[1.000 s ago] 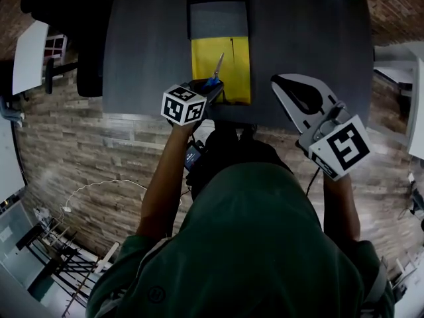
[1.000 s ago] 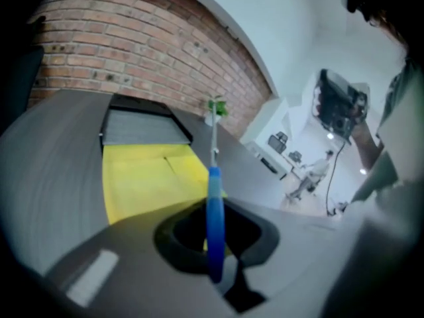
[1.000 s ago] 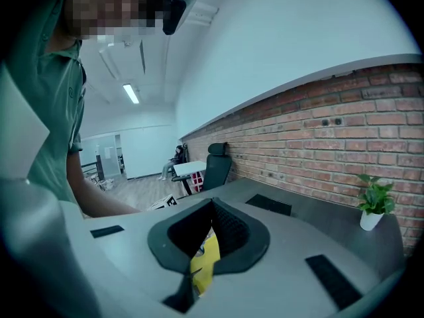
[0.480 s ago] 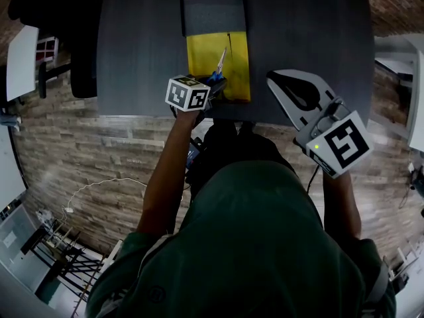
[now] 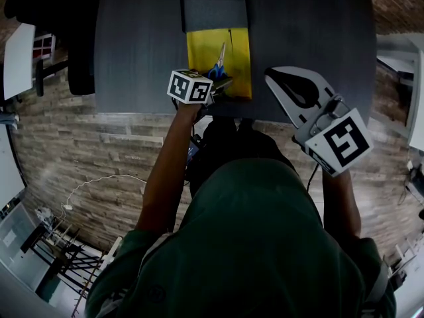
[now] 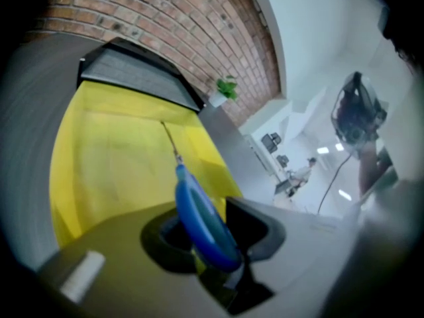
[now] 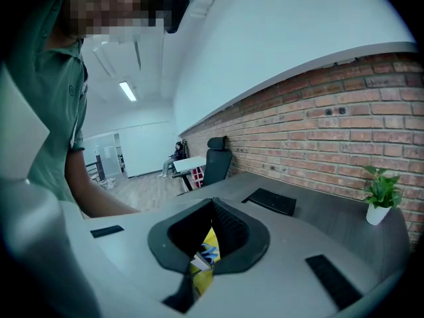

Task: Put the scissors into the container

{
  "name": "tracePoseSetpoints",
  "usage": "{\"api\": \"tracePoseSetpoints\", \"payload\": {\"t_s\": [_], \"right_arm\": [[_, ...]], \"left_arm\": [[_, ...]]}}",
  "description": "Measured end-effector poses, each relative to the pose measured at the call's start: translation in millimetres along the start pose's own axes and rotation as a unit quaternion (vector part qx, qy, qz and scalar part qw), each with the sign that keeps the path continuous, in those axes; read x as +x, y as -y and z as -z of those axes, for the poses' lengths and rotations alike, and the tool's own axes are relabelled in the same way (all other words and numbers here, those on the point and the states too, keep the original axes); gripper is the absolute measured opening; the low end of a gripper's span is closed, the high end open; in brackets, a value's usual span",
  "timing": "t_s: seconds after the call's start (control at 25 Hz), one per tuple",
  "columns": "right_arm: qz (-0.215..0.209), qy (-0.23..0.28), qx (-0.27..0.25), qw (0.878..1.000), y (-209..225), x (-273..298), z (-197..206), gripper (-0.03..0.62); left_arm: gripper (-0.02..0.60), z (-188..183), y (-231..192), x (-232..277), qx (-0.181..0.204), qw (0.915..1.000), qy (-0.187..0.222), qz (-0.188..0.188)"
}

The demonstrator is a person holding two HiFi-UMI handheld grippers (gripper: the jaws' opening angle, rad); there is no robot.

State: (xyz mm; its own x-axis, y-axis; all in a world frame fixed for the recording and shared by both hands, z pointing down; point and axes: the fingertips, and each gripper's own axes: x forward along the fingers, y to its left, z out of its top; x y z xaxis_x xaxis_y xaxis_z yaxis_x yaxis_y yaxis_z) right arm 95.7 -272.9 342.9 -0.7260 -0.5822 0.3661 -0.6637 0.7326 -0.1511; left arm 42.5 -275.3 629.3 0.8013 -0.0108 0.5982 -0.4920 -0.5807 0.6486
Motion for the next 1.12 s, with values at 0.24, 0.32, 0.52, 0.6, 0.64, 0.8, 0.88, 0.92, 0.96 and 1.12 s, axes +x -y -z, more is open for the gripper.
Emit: {"api": "tracePoseSetpoints", "payload": {"t_s": [0.24,0.32,0.52,0.6,0.64,0.8,0.88,0.92,0.96,1.12], "right_arm": [[0.000,-0.002,-0.004,1.000,2.3,1.1,1.3,0.005],[-0.001,0.000,-0.004,1.000,1.7,1.7,0.8,0.005],[-0.002,0.000,-0.001,1.000,-1.0,4.4,-1.4,0.005],[-0.004,0.000,-0.005,1.000,-0.6,5.3,-1.1,0.005],[-0.004,0.001,-0.005,1.000,-0.6,6.1,-1.2,0.005],[-0.007,0.004,-0.006,1.000,-3.2,8.4,-2.8,0.005],[-0.009,0.006,-0.008,1.000,-4.4,9.2,-4.3,0.005],[-0.009,0.005,-0.009,1.000,-4.9,9.6,-4.7,0.005],[-0.010,0.005,-0.010,1.000,-5.2,9.9,-5.0,0.005],[-0.008,0.007,-0.011,1.000,-5.9,9.9,-7.4,0.005]], "left_arm": [[0.155,-1.8,3.7,0.3,0.001,1.0000,0.003,0.009],[0.164,0.0,3.6,0.7,0.002,1.0000,0.002,0.008],[0.225,-6.5,11.4,-7.5,0.033,0.9994,0.007,-0.001],[0.237,-11.9,15.0,-11.7,0.043,0.9990,0.013,-0.001],[0.241,-14.6,16.4,-13.7,0.048,0.9987,0.016,-0.001],[0.249,-21.9,21.3,-22.2,0.070,0.9974,0.017,-0.006],[0.250,-20.0,24.5,-25.8,0.083,0.9965,0.005,-0.006],[0.250,-17.0,27.3,-26.9,0.087,0.9962,-0.006,0.000],[0.250,-12.2,31.0,-27.5,0.090,0.9957,-0.022,0.009],[0.250,16.4,41.9,-28.7,0.109,0.9881,-0.105,0.029]]}}
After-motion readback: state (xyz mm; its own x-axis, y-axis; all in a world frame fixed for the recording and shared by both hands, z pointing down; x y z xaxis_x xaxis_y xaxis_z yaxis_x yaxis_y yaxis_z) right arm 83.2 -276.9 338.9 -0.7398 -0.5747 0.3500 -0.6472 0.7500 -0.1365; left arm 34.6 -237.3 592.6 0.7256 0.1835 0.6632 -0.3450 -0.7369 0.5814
